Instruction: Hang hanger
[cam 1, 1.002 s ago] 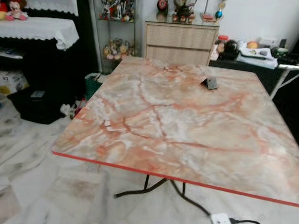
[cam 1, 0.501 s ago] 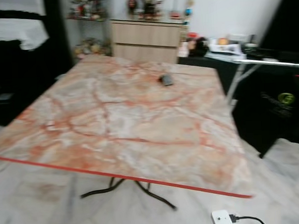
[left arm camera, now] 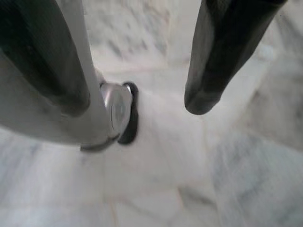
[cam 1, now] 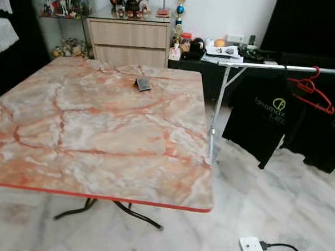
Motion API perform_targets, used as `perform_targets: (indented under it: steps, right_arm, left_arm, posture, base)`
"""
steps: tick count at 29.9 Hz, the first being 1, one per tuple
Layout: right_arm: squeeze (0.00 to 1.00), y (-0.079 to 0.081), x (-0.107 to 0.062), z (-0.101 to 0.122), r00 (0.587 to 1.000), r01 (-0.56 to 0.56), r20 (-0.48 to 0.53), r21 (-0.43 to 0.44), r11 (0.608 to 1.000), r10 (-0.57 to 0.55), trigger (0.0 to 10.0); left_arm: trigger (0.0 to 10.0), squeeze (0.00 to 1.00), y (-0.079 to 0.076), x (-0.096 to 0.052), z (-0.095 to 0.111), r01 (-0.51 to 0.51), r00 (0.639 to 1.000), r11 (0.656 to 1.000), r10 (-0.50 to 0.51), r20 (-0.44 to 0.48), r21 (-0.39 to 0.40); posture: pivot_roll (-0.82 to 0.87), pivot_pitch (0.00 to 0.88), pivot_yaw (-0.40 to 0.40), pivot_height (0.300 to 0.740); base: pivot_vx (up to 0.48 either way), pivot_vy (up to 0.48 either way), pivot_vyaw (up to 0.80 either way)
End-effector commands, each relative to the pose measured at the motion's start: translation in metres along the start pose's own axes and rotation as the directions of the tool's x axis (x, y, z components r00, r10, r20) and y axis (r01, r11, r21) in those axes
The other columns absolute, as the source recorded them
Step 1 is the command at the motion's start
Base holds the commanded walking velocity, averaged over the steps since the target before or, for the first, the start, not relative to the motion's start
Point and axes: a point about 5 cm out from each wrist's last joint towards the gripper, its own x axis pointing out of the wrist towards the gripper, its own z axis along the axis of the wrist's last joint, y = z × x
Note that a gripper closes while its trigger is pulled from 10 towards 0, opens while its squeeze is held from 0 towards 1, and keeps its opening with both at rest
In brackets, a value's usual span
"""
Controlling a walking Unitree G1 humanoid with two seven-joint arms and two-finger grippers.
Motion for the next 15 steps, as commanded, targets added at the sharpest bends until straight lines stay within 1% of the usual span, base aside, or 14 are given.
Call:
perform_targets:
  steps: [1,6,11,14,15]
  right_arm:
    - [0.00,-0.0141,-0.0023,0.0266,0.981,0.020,0.172,0.364,0.931,-0.088,10.0]
    - [0.00,-0.0143,-0.0022,0.0261,0.983,0.026,0.161,0.352,0.936,-0.088,10.0]
    - [0.00,-0.0142,-0.0022,0.0260,0.982,0.027,0.165,0.366,0.930,-0.093,10.0]
    - [0.00,-0.0143,-0.0022,0.0259,0.982,0.027,0.165,0.362,0.932,-0.093,10.0]
    - [0.00,-0.0144,-0.0023,0.0256,0.982,0.027,0.164,0.360,0.933,-0.092,10.0]
  left_arm:
    - [10.0,0.00,0.0127,0.0006,0.0246,0.037,0.995,0.998,-0.042,0.086,0.059]
    - [10.0,0.00,0.0136,0.0006,0.0250,0.035,0.995,0.998,-0.040,0.087,0.058]
    - [10.0,0.00,0.0150,0.0005,0.0246,0.034,0.996,0.998,-0.039,0.085,0.060]
    - [10.0,0.00,0.0139,0.0005,0.0242,0.036,0.996,0.998,-0.041,0.084,0.060]
    - [10.0,0.00,0.0113,0.0007,0.0238,0.039,0.996,0.997,-0.044,0.083,0.061]
  posture:
    - [0.17,0.016,-0.038,0.740]
    - [0.17,0.017,-0.037,0.740]
    - [0.17,0.008,-0.035,0.740]
    - [0.17,0.005,-0.035,0.740]
    - [0.17,0.000,-0.033,0.740]
  base:
    - [0.000,-0.480,0.00]
    - [0.000,-0.480,0.00]
    - [0.000,-0.480,0.00]
    - [0.000,-0.480,0.00]
    - [0.000,-0.480,0.00]
